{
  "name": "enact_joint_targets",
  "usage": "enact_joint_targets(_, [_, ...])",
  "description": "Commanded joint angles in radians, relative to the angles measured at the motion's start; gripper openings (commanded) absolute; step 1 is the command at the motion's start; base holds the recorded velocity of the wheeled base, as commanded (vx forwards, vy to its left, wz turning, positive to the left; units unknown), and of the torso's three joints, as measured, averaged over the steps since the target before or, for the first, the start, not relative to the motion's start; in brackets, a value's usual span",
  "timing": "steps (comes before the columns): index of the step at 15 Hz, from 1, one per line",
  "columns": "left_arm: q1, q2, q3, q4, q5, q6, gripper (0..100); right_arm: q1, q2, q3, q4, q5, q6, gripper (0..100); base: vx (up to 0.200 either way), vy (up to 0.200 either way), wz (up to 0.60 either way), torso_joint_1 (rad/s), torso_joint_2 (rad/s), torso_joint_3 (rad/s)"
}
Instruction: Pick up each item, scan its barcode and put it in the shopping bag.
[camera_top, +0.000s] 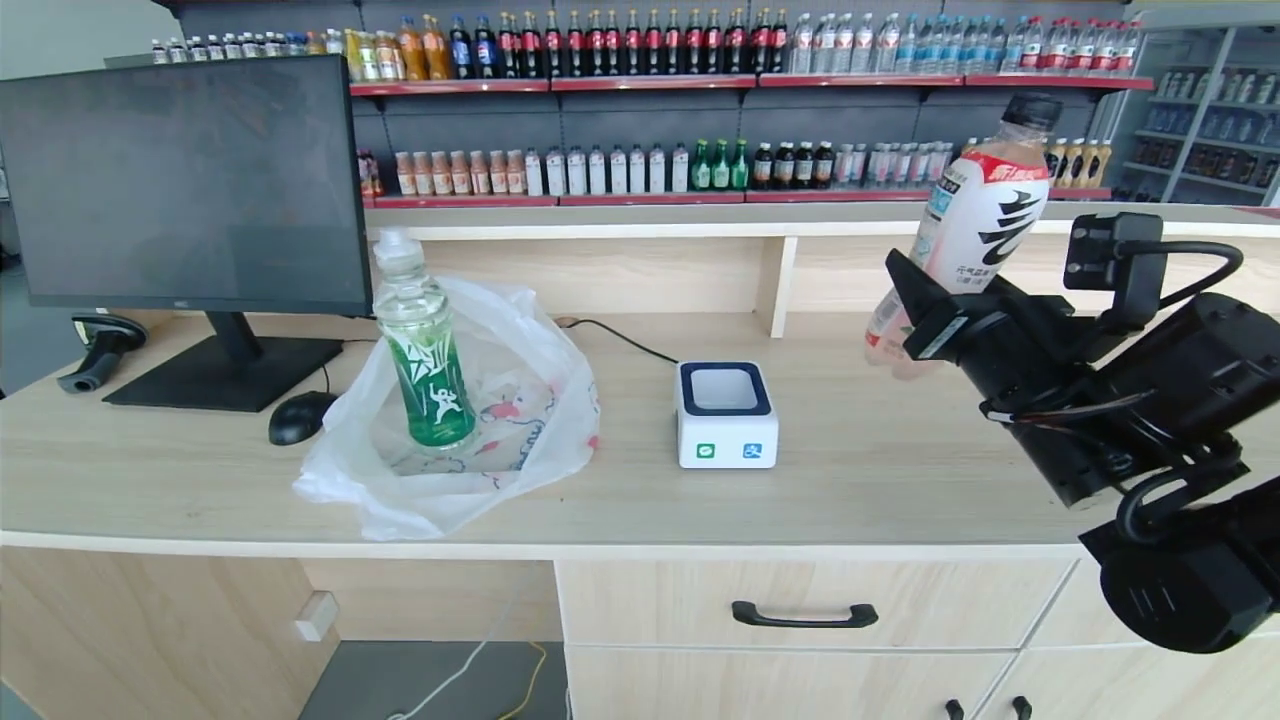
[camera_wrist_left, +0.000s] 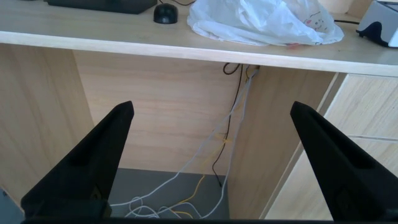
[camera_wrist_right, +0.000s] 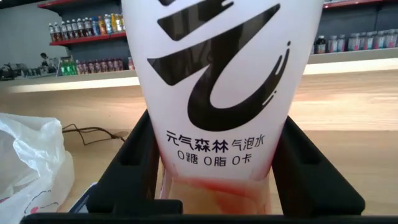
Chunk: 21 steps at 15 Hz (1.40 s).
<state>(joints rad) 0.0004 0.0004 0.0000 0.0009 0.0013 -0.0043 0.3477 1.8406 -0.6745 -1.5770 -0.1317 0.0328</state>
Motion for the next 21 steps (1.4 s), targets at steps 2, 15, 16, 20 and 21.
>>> enact_joint_targets(2, [0.001,0.001,0.0,0.001,0.0,0.0,100,-0.047,-0.004,0.0,0.006,0.0,0.001,0,0.0,0.2,0.0,-0.002,0.0,0.005])
enact_joint_targets(15, [0.0,0.0,0.0,0.001,0.0,-0.002,100,-0.041,-0.029,0.032,0.006,0.0,-0.001,0,0.0,0.123,0.0,0.006,0.0,-0.001])
enact_joint_targets(16, [0.0,0.0,0.0,0.001,0.0,-0.002,100,-0.038,-0.027,0.03,0.006,0.0,-0.001,0,0.0,0.0,0.0,0.0,0.0,0.0])
enact_joint_targets(20, [0.0,0.0,0.0,0.001,0.0,-0.002,100,-0.032,-0.024,0.026,0.006,0.0,-0.001,0,0.0,0.0,0.3,0.001,0.0,0.0])
enact_joint_targets(21, [0.0,0.0,0.0,0.001,0.0,-0.002,100,-0.032,-0.024,0.026,0.006,0.0,-0.001,0,0.0,0.0,0.6,-0.002,0.0,-0.002])
